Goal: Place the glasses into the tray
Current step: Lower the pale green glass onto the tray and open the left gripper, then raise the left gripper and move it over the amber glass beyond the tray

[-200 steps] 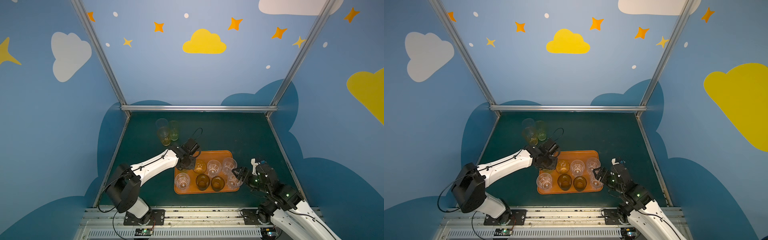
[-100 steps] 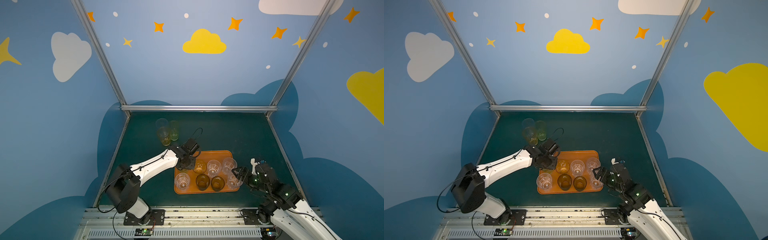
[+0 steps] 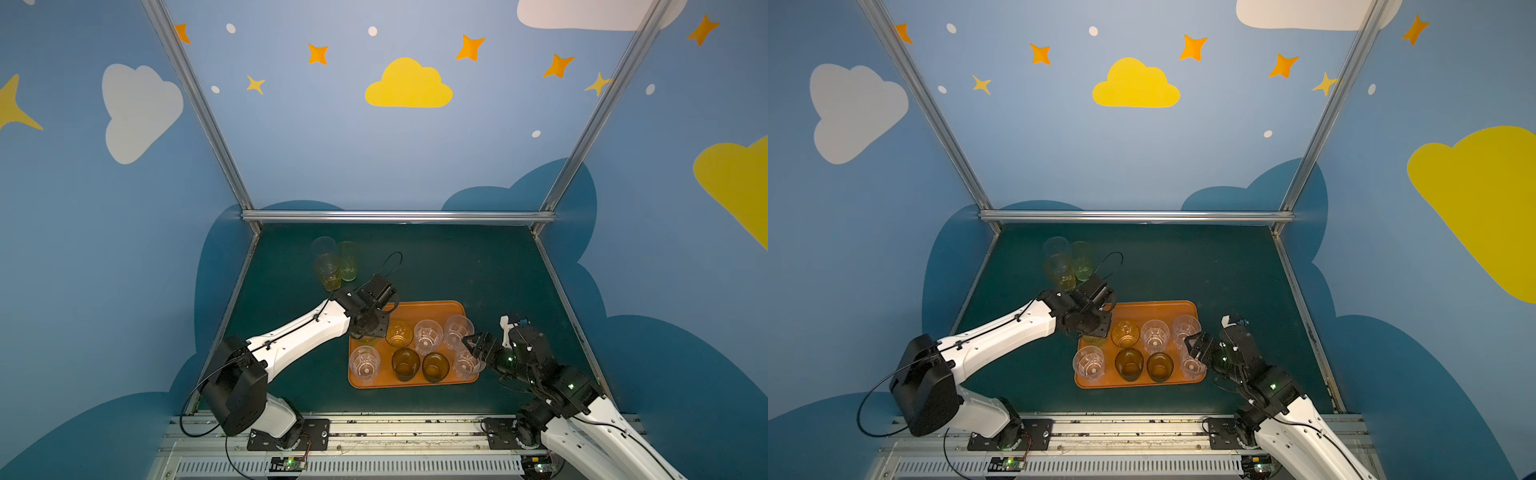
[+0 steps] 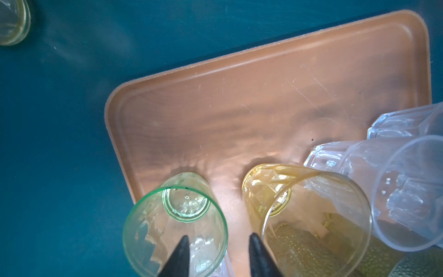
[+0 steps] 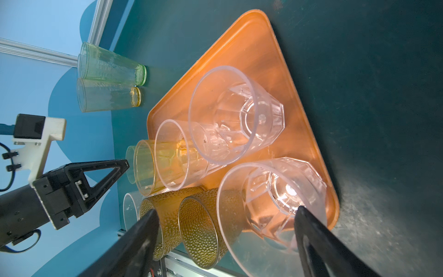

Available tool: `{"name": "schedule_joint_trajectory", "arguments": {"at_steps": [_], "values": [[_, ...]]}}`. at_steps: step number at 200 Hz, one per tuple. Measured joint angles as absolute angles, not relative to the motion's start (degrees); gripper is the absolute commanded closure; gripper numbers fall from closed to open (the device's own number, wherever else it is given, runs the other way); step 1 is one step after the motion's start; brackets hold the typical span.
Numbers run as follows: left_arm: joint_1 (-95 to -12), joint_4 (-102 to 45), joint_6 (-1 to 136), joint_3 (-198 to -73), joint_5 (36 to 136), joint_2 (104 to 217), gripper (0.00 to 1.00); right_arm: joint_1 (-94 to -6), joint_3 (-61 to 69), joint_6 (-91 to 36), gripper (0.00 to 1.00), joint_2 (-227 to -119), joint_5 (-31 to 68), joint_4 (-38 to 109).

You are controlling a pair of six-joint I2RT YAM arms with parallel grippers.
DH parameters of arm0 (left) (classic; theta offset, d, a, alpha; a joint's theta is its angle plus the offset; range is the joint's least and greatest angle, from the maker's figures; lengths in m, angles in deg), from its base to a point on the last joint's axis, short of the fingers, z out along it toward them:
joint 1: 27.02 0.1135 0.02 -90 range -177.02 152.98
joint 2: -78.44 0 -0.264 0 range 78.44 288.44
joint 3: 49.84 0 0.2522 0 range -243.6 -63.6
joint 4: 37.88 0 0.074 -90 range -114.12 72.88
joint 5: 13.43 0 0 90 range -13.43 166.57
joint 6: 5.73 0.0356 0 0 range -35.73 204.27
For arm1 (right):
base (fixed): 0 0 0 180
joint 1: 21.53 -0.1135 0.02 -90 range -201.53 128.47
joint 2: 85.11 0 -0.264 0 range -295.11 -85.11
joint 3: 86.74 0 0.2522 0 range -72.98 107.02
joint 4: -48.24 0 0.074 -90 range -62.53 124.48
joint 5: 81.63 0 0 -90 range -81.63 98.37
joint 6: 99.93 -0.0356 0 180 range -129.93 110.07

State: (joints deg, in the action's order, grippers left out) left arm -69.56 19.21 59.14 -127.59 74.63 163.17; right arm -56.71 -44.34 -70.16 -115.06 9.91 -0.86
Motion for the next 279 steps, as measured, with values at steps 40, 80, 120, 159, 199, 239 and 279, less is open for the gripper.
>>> {"name": "schedule_joint_trajectory", "arguments": {"at_steps": [40,80,120,159,199,239,279], "values": [[-69.6,20.0,59.1,-127.6,74.1,162.2,0.47,-56.7,-44.3,-70.2,0.13,-115.1,9.9,-0.6],[-69.6,20.7,59.2,-127.6,72.9,160.2,0.28,-56.7,-44.3,-70.2,0.13,-115.1,9.9,-0.4],[-69.6,21.8,60.0,-128.3,71.4,159.0,0.18,-56.5,-44.3,-70.1,0.13,-115.1,9.9,-0.4],[-69.6,22.0,60.4,-128.4,70.4,156.9,0.11,-56.5,-44.3,-70.1,0.13,-115.0,9.9,-0.4],[-69.6,22.1,60.5,-128.4,68.3,154.8,0.04,-56.5,-43.9,-69.9,0.13,-114.6,10.0,-0.4],[-69.5,21.9,61.0,-128.6,65.8,154.4,0.0,-56.5,-42.8,-69.1,0.13,-114.4,10.0,-0.3],[-66.2,21.3,61.4,-129.1,63.1,154.5,0.0,-56.4,-39.5,-67.1,0.12,-113.2,10.4,-1.2]]}}
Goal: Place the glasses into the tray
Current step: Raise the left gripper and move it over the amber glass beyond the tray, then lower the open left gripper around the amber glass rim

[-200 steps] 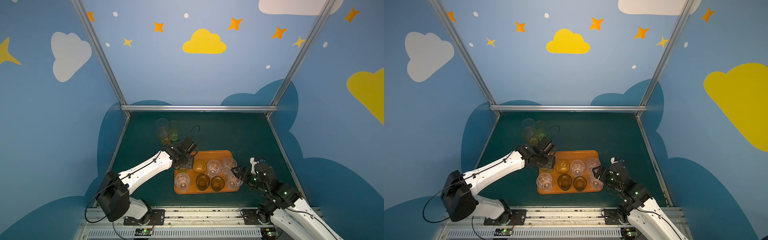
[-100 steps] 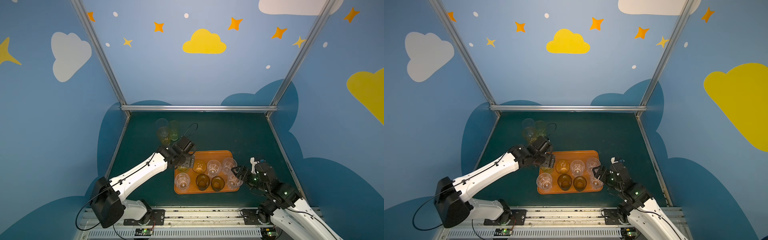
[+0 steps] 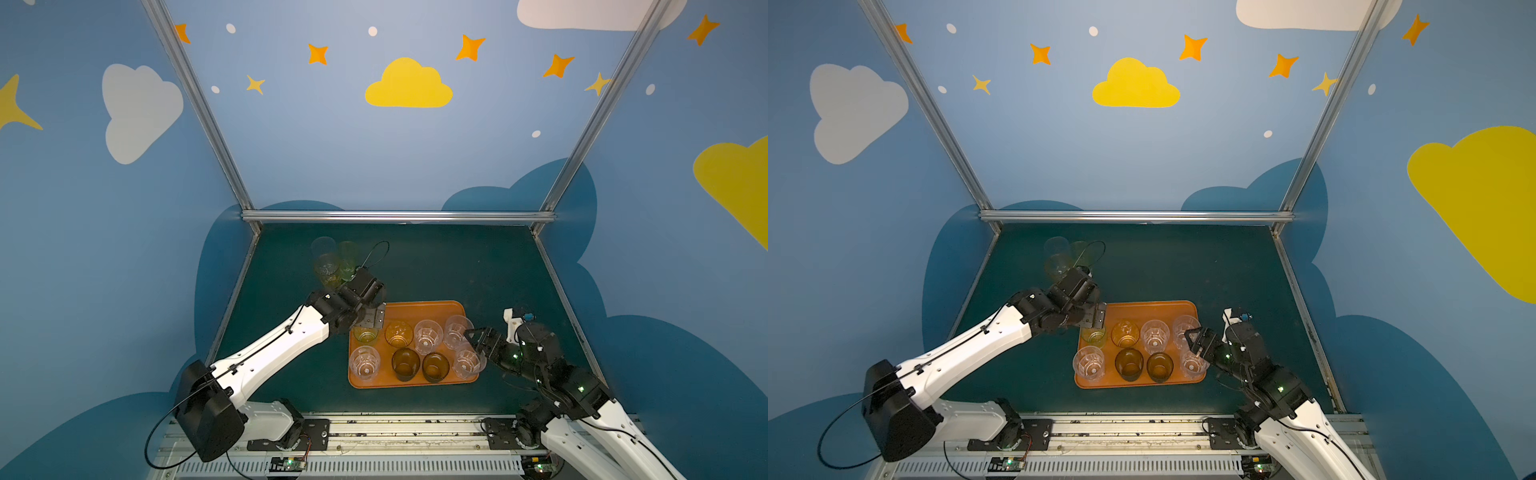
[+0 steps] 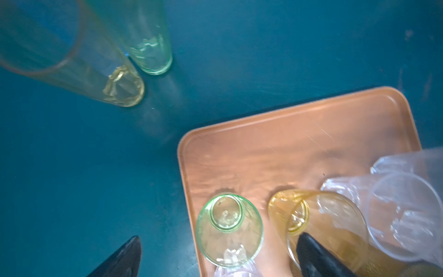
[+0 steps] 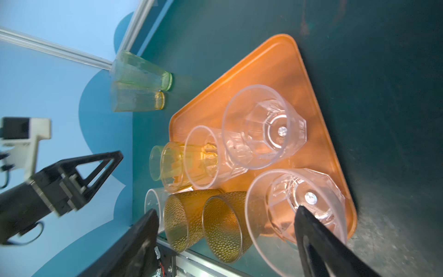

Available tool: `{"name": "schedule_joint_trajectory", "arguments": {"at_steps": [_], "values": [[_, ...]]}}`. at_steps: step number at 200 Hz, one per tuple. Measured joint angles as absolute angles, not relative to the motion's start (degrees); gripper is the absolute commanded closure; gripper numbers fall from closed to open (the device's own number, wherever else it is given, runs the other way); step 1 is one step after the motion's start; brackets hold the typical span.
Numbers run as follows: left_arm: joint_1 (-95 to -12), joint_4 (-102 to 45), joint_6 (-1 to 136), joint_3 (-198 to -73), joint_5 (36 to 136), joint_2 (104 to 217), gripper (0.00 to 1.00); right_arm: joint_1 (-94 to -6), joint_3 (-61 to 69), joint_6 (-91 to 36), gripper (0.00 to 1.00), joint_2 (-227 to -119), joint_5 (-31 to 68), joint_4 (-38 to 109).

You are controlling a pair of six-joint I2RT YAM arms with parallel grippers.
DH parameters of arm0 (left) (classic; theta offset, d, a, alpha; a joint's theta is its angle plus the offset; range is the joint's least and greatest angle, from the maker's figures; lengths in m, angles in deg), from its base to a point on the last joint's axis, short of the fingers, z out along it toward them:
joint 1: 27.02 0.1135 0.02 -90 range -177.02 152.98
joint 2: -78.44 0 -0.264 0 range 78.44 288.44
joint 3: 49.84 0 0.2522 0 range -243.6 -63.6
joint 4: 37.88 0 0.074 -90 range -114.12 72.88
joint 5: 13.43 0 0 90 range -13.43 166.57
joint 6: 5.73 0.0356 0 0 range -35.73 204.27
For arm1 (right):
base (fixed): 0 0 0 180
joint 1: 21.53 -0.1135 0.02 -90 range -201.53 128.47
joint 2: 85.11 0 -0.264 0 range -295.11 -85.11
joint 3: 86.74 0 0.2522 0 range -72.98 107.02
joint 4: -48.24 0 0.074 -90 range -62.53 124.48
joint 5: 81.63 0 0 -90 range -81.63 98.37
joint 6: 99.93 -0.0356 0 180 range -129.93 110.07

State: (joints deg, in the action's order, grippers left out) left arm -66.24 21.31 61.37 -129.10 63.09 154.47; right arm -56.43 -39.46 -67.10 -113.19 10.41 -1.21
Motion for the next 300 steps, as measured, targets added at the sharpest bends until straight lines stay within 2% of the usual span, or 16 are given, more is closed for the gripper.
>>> {"name": "schedule_joint_trajectory", "arguments": {"at_steps": [68,108,121,134,158,194,219,300], "values": [[-55.1,17.6,60.1,-132.7,61.4,154.5,0.02,-56.1,-38.0,-64.0,0.12,-111.3,10.0,-4.4],[-44.8,14.7,58.2,-132.7,63.8,155.2,0.27,-56.1,-36.6,-63.4,0.13,-112.5,10.1,-5.0],[-42.3,13.6,57.5,-132.6,64.7,155.5,0.39,-56.1,-36.5,-63.3,0.12,-112.9,10.2,-5.1],[-40.7,12.5,57.3,-132.4,65.2,155.6,0.41,-56.1,-36.5,-63.2,0.12,-113.3,10.5,-5.2],[-37.8,10.8,56.8,-132.3,66.5,156.5,0.56,-56.1,-36.5,-63.2,0.13,-114.1,10.8,-5.3],[-34.1,8.3,55.9,-132.3,69.0,160.2,0.58,-56.1,-36.5,-63.3,0.12,-114.9,11.1,-5.4],[-32.8,8.1,55.5,-132.4,70.3,162.8,0.64,-56.0,-36.5,-63.5,0.12,-115.2,11.1,-5.4],[-31.0,8.3,55.1,-135.4,75.1,167.6,0.66,-55.8,-36.5,-63.9,0.12,-116.4,11.5,-5.4]]}}
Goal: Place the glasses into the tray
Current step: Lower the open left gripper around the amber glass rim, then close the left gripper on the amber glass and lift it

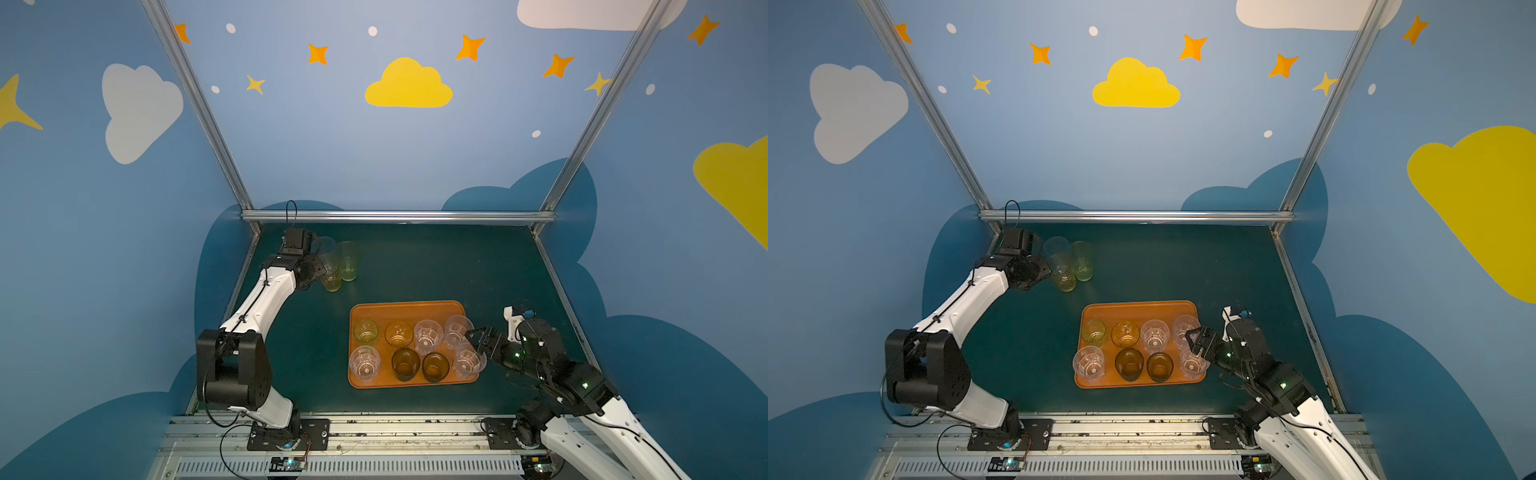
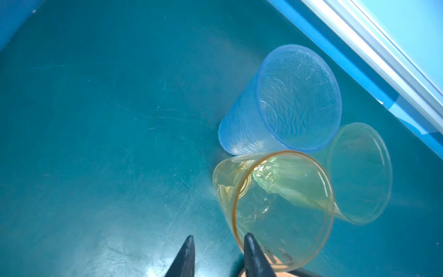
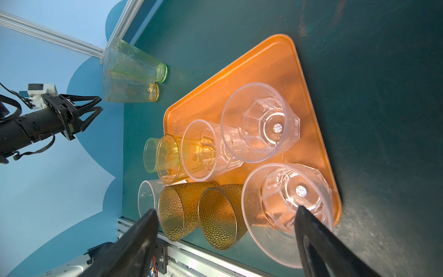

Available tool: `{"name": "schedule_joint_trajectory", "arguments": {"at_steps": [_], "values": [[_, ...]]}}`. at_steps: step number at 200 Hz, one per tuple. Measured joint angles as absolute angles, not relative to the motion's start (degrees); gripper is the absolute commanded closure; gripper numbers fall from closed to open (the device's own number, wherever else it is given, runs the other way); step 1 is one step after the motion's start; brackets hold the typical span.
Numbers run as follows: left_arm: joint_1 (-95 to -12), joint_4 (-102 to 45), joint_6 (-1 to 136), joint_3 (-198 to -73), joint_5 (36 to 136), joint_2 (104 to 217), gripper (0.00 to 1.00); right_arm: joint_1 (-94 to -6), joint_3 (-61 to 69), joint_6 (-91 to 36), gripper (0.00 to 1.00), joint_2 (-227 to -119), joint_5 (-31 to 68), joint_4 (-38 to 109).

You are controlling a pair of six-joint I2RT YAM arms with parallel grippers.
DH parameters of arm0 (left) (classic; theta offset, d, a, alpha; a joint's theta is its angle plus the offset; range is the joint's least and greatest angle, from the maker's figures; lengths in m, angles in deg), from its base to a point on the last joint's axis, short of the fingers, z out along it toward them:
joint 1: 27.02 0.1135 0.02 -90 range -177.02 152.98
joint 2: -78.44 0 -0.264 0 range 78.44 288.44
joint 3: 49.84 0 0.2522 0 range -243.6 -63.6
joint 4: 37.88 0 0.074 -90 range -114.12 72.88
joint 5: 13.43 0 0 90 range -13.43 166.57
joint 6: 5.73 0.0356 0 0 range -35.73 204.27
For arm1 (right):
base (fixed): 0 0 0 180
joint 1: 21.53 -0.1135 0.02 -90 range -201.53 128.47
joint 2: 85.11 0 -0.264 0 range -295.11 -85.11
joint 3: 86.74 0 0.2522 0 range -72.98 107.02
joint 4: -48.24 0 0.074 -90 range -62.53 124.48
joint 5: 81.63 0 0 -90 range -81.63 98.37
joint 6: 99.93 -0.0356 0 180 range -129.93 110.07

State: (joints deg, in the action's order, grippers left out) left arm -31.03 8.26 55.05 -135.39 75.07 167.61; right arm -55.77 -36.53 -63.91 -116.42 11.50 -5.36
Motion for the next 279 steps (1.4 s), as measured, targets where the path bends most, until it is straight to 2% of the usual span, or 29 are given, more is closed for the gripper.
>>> {"name": "schedule_joint_trajectory", "arguments": {"at_steps": [22,41,78,97,184,279], "values": [[-31.0,8.2,55.1,-135.4,75.8,167.8,0.68,-55.7,-36.5,-63.9,0.12,-117.2,11.5,-5.3],[-31.0,8.2,55.1,-136.4,76.1,169.0,0.74,-55.7,-36.5,-64.0,0.12,-117.6,11.5,-5.3],[-30.8,8.7,55.6,-138.6,76.7,172.4,0.76,-55.6,-36.5,-64.1,0.12,-118.1,11.5,-5.2],[-30.8,8.9,55.9,-138.9,77.0,173.3,0.83,-55.4,-36.5,-64.1,0.12,-118.5,11.5,-5.2],[-30.8,9.9,57.3,-139.2,77.0,173.3,0.87,-55.2,-36.5,-64.0,0.12,-119.6,12.0,-5.2],[-30.8,11.4,58.7,-139.5,77.5,173.0,0.96,-54.7,-36.5,-64.2,0.12,-119.3,12.5,-5.2]]}}
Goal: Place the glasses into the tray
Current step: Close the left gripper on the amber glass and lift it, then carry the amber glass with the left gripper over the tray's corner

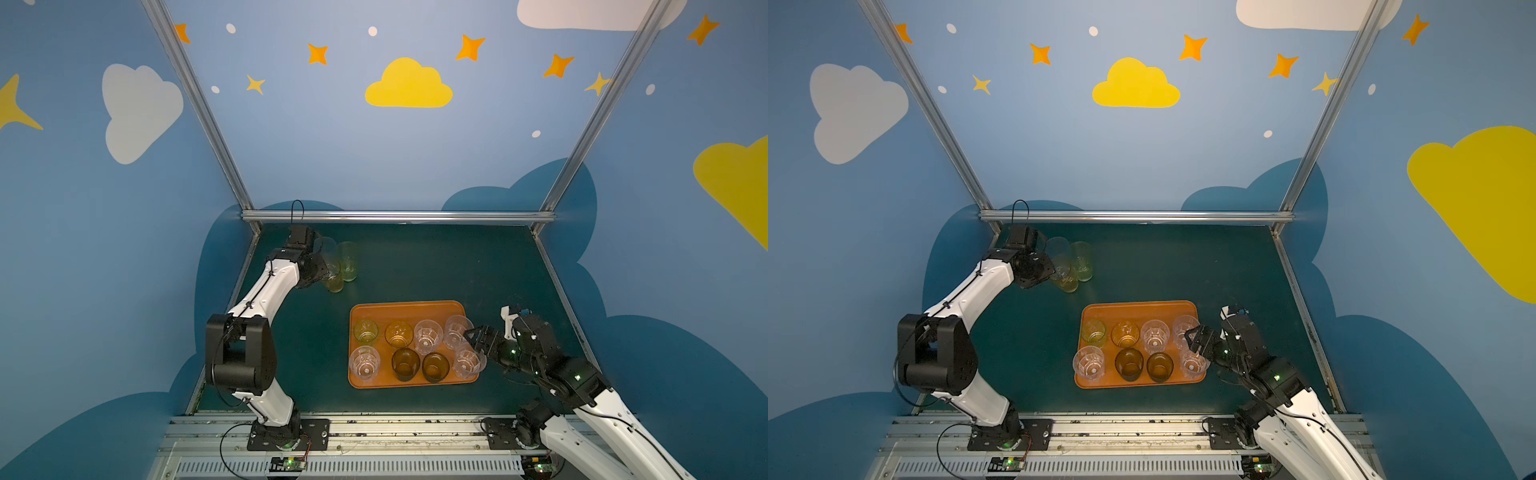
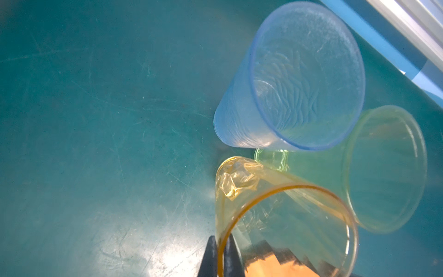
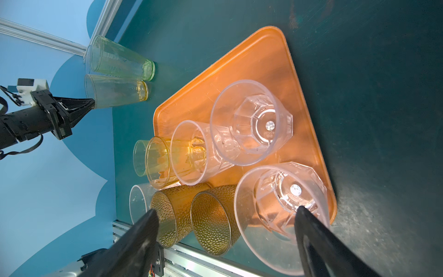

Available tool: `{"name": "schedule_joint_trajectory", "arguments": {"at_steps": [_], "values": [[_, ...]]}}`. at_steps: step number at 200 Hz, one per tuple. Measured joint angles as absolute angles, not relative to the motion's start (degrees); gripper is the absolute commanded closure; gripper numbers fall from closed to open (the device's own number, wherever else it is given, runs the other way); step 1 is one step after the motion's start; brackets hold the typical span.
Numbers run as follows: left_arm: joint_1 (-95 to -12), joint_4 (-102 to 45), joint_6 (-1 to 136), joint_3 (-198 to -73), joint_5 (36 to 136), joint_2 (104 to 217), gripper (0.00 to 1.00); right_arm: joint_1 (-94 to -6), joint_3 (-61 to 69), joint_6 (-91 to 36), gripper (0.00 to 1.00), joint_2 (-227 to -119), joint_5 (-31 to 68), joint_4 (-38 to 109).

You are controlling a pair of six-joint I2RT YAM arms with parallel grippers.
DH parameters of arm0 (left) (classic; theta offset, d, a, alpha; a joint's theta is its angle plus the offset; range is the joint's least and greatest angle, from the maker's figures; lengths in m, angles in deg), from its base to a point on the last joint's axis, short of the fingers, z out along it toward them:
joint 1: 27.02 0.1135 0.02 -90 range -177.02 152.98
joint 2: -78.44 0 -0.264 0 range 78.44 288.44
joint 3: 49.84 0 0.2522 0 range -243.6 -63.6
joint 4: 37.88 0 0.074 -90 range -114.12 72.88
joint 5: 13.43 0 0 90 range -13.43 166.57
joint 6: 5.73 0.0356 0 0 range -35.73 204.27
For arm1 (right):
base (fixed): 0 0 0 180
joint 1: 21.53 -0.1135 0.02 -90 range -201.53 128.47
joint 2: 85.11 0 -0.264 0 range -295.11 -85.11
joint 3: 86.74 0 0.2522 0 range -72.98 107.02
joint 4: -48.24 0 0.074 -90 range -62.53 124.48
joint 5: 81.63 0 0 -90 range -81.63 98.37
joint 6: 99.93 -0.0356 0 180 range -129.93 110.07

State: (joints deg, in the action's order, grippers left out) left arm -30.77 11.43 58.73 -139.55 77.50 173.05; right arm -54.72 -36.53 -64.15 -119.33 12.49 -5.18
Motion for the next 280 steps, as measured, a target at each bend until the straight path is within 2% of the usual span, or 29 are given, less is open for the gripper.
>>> {"name": "schedule_joint_trajectory", "arguments": {"at_steps": [136,280], "values": [[-32.1,12.9,58.7,-135.0,79.0,161.1,0.96,-54.4,-36.5,-65.2,0.12,-116.9,12.5,-5.2],[-46.7,15.4,57.7,-131.4,77.4,150.2,0.96,-54.2,-37.6,-67.6,0.12,-115.4,12.6,-4.2]]}}
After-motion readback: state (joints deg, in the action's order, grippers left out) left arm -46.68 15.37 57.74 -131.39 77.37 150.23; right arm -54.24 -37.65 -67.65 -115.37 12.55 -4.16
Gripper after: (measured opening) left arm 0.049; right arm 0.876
